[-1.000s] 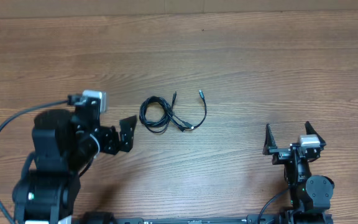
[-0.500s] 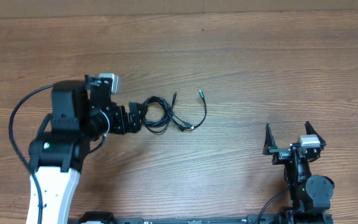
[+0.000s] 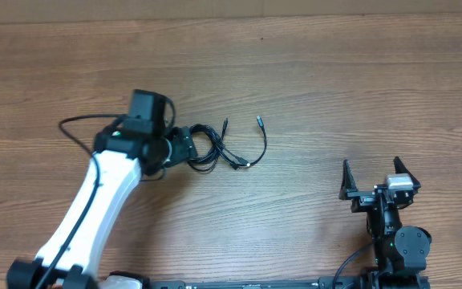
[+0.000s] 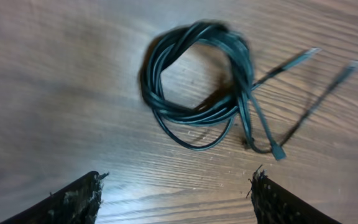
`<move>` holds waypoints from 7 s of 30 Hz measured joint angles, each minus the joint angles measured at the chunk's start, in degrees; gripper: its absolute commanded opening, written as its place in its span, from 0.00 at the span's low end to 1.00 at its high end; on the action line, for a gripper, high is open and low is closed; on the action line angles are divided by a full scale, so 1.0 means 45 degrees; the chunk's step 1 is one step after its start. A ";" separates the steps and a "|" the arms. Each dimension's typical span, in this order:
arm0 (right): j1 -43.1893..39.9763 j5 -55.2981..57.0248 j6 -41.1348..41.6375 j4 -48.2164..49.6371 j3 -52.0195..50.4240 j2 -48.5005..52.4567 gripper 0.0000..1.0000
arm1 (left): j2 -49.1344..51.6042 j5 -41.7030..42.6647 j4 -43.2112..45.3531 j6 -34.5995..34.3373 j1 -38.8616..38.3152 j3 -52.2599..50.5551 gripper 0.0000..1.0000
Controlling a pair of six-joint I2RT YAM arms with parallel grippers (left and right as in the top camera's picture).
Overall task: Untangle cables
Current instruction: 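Reach the left gripper forward to the black cable bundle, then grasp the coiled black cables with the left gripper and lift, then raise the held cable bundle with the left gripper, letting ends hang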
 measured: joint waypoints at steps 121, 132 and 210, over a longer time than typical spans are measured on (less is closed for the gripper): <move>0.0000 0.0005 0.0010 0.0005 0.0000 0.0000 1.00 | 0.6110 -0.0078 -0.2171 0.0821 -0.4707 0.4221 0.77; 0.0000 0.0000 0.0005 0.0005 0.0000 0.0000 1.00 | 0.6169 0.2108 -0.0228 -0.1166 -0.5814 0.4226 0.58; 0.0000 0.0010 0.0010 0.0005 0.0000 0.0000 1.00 | 0.8043 0.1447 -0.1515 0.5192 -0.5275 0.8267 0.04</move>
